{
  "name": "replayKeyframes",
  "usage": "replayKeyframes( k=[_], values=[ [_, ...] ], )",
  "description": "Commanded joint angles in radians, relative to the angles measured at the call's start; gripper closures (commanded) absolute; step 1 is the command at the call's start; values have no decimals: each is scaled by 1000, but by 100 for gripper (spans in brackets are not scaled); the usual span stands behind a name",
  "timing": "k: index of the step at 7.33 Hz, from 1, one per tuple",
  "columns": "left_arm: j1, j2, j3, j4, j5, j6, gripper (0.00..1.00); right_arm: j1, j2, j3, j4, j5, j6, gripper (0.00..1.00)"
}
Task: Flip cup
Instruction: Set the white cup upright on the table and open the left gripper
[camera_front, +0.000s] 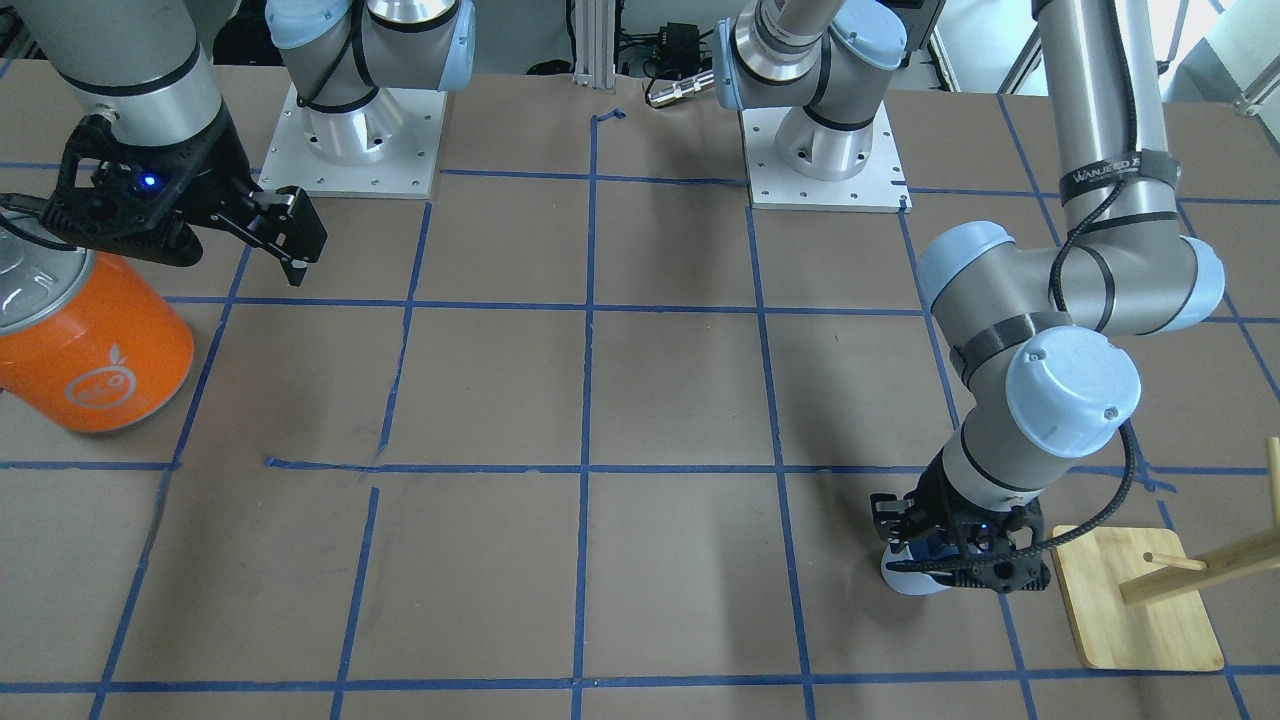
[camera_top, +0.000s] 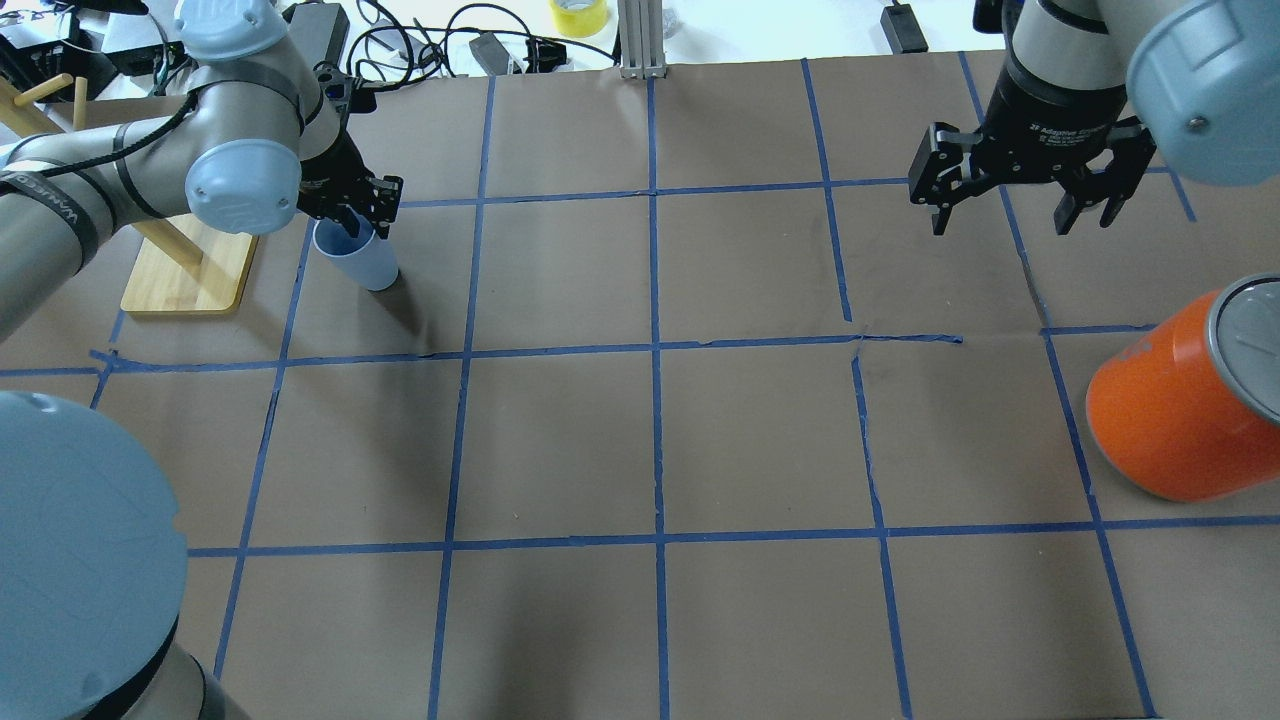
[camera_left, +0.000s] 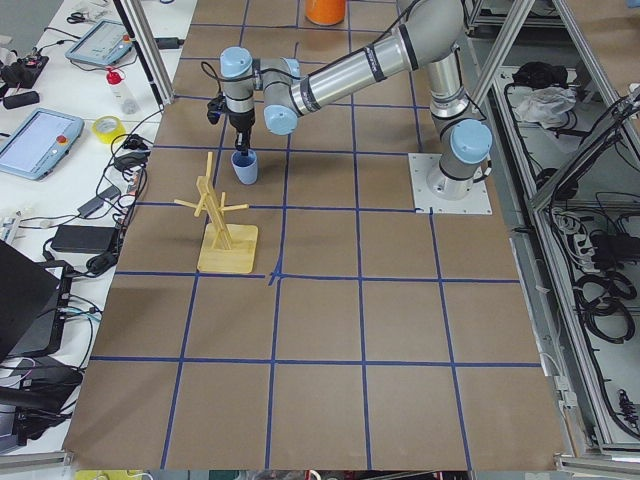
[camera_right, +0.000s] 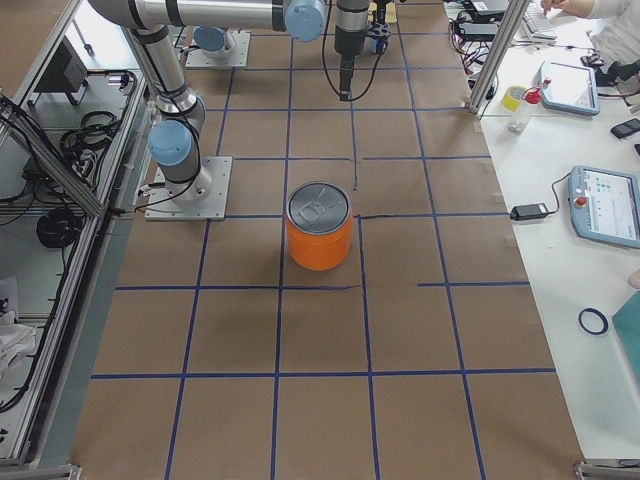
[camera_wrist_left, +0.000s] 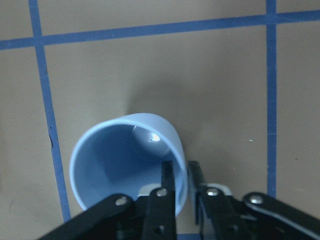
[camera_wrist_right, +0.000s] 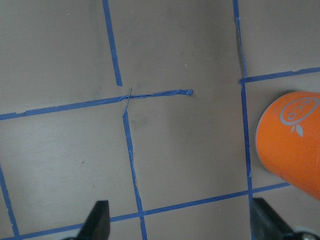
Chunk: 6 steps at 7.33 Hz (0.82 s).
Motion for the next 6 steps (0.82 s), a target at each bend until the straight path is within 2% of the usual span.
replayKeyframes(
  k=[1, 3, 5, 6],
  values=[
    [-11, 76, 11, -75, 4, 3, 0, 0, 2, 5, 0, 0, 0, 0],
    [-21, 212, 11, -208, -6, 1, 0, 1, 5, 7, 0, 1, -1, 0],
    [-84, 372, 26, -369, 4, -4, 0, 1, 9, 11, 2, 0, 0, 0],
    [-103, 417, 28, -382, 1, -7, 0, 0, 9, 22, 0, -3, 0, 0]
  ],
)
